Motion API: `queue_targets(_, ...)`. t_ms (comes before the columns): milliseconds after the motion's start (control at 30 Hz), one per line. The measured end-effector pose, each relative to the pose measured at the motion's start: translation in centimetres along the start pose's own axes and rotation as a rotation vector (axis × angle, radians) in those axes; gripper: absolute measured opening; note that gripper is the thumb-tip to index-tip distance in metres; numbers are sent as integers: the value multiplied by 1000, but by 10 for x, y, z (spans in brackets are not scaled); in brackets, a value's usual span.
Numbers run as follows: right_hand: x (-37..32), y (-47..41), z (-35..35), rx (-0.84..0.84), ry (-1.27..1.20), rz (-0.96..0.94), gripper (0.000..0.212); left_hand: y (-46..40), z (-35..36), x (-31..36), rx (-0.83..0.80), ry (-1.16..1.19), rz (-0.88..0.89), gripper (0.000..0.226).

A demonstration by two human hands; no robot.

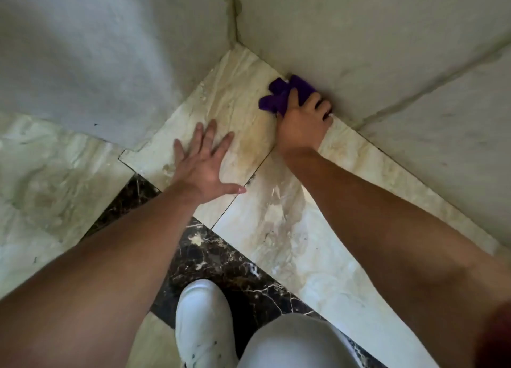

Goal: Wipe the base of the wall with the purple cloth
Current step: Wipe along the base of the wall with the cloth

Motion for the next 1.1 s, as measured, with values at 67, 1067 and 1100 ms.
queue_targets(67,-34,-10,-3,-13,31,-55,53,6,1,-3,-8,-6,-15,127)
queue_targets(1067,-146,-21,-22,-3,10,-845,62,53,17,-50,-146,-12,-125,127)
queue_targets(1100,-142,-30,-22,21,0,-777,62,54,19,-54,-127,-7,-144,126)
Point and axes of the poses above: each hand's wrist, its own y-axis away from the middle knuckle, its own z-axis out of the palm, x = y × z, the point moved 10 cm from there along -y, towards the middle knuckle, and after that the axes turned 7 degrees about z, right-handed, at the moved point
